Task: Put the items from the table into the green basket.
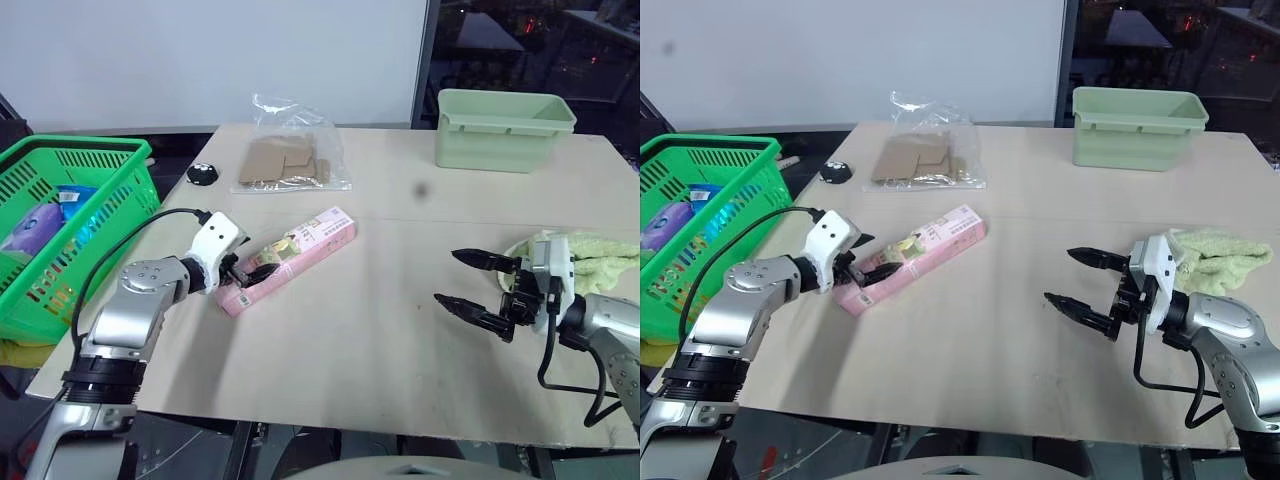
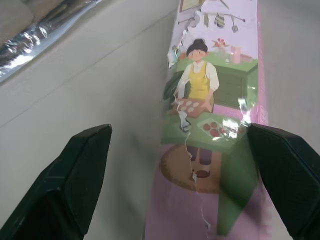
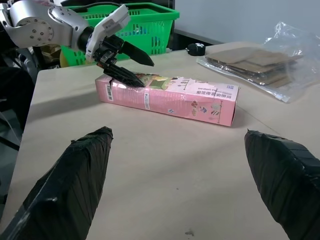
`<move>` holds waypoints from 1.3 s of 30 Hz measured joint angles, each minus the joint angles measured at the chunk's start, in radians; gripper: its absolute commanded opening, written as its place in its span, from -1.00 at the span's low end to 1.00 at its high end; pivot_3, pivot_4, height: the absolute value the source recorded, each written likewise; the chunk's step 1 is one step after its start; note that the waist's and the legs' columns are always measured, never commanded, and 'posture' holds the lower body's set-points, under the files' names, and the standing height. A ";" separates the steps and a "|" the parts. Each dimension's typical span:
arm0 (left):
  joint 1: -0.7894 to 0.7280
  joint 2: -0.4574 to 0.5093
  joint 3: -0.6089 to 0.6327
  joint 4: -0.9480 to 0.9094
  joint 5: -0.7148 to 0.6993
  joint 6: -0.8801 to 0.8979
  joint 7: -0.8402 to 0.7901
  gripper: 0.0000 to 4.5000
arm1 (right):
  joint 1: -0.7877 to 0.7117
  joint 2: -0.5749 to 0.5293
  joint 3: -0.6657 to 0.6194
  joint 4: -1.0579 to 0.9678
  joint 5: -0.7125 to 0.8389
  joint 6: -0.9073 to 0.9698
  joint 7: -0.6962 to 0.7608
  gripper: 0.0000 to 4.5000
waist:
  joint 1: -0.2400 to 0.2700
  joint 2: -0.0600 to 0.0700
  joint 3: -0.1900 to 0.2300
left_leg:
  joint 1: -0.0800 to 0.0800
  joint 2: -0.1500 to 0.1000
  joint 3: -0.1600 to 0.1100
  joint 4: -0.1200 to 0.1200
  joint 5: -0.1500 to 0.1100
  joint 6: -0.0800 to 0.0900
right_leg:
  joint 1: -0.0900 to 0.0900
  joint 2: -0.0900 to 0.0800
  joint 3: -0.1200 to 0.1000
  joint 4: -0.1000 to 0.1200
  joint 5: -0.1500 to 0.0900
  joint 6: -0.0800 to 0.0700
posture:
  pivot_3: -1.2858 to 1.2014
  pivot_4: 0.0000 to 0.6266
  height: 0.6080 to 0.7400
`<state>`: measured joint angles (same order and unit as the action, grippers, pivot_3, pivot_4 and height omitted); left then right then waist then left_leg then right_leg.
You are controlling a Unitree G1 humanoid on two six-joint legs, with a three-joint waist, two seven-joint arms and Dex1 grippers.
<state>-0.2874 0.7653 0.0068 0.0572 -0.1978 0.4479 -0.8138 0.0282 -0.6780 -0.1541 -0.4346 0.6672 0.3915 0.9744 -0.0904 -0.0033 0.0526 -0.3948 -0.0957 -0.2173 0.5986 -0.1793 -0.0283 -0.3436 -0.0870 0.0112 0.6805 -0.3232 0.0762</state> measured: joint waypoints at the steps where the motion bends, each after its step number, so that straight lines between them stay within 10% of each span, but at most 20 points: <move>1: -0.006 0.008 -0.012 0.007 0.002 0.001 -0.012 0.99 | 0.000 0.001 0.001 0.000 0.000 -0.001 0.000 1.00 | 0.000 0.000 0.000 | 0.000 0.000 0.000 0.000 0.000 0.000 | 0.000 0.000 0.001 0.000 0.000 0.000 | -0.04 -1.00 1.00; 19: -0.093 0.066 -0.115 0.079 -0.001 0.227 -0.207 0.99 | 0.006 0.017 0.021 0.000 -0.001 -0.010 -0.005 1.00 | -0.006 0.006 -0.013 | 0.007 0.005 0.015 0.000 -0.004 0.006 | 0.000 0.001 0.016 0.000 -0.001 0.004 | -0.06 -1.00 1.00; 29: -0.081 0.070 -0.113 0.066 0.008 0.273 -0.201 -0.71 | 0.009 0.018 0.021 -0.001 -0.001 -0.018 -0.006 1.00 | 0.000 0.009 -0.016 | 0.008 0.005 0.019 0.000 -0.006 0.010 | 0.001 0.001 0.019 -0.001 -0.001 0.005 | -0.06 -1.00 1.00; 39: -0.063 -0.047 -0.007 0.079 0.009 0.153 -0.046 -0.83 | -0.026 0.029 0.020 -0.001 0.018 -0.022 -0.005 1.00 | 0.032 0.004 -0.013 | 0.007 0.006 0.019 0.001 -0.006 0.009 | 0.001 0.000 0.018 -0.001 0.001 0.007 | -0.04 -1.00 1.00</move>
<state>-0.3507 0.7178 0.0001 0.1362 -0.1888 0.6012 -0.8600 0.0026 -0.6488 -0.1339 -0.4355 0.6851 0.3693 0.9696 -0.0582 0.0010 0.0395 -0.3877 -0.0900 -0.1985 0.5997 -0.1857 -0.0189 -0.3427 -0.0872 0.0295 0.6797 -0.3226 0.0829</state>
